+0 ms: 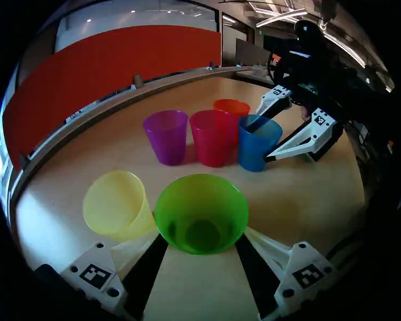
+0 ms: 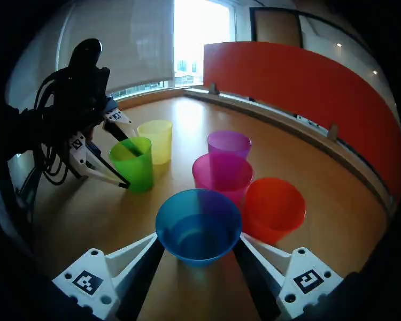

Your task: Pour water

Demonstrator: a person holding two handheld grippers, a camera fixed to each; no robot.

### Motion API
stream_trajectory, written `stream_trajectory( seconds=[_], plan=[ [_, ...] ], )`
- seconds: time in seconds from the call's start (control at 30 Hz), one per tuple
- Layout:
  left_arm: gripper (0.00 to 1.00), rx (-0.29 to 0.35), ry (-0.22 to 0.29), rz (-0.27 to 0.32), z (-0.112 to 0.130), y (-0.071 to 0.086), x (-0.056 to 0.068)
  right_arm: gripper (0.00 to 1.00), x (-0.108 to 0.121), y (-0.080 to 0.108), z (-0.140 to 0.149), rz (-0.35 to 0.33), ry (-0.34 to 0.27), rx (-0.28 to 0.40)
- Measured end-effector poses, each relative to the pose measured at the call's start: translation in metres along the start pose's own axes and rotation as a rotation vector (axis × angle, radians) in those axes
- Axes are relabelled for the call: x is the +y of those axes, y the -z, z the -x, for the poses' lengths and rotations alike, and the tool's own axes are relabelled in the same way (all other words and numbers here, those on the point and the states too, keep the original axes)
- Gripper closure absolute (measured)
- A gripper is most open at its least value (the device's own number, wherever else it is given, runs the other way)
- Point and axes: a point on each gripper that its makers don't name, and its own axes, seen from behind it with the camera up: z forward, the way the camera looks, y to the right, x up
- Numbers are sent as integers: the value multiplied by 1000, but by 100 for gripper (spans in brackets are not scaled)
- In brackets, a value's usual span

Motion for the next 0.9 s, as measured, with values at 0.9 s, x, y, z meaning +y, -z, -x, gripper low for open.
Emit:
stream_trajectory(
  seconds=[0.9],
  plan=[
    [21,112,26,-31,-32,24,1,14,-1,19,-16,21,6,63]
  ],
)
